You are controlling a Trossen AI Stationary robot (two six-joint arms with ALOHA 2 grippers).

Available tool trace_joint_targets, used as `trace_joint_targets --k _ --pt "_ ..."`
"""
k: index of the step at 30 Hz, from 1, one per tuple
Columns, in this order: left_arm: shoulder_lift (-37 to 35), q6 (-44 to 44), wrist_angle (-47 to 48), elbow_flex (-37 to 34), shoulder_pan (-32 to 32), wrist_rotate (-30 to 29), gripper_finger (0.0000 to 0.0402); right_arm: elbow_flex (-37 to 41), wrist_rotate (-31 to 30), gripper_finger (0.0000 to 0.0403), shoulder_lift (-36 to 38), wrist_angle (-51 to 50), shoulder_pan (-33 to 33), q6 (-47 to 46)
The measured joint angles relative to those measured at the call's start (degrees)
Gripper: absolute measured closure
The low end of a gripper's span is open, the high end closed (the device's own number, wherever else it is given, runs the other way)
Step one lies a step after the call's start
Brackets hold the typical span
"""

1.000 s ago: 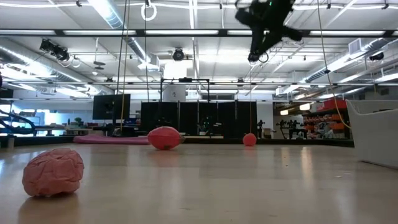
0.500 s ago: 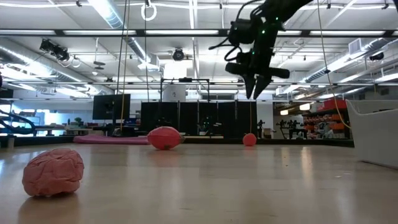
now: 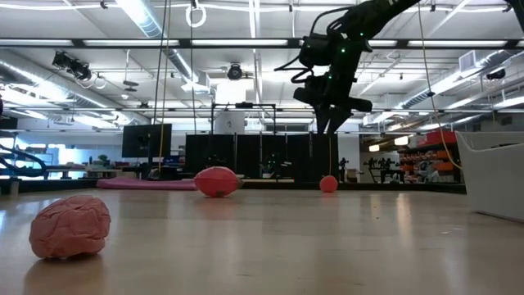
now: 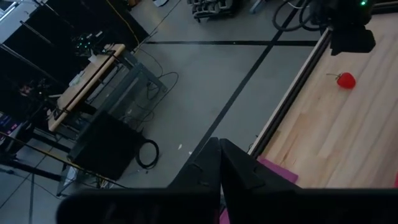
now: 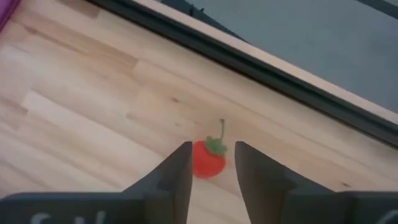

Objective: Pick and placing Produce into tupperware
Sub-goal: Put the red strawberry into the gray bin

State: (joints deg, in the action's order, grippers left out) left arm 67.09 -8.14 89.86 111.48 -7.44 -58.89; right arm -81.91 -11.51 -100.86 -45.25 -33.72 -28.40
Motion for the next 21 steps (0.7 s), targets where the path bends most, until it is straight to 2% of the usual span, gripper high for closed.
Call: trace_joint_targets --k 10,21 --pt "0.00 -0.15 0.00 0.00 0.00 0.00 0.0379 0.00 -1.89 0.0221 0.00 -0.36 2.84 0.00" --pt "0.00 -0.20 0.00 0.00 0.00 0.00 0.0392 0.00 -3.08 0.0217 0.00 -0.35 2.82 0.02"
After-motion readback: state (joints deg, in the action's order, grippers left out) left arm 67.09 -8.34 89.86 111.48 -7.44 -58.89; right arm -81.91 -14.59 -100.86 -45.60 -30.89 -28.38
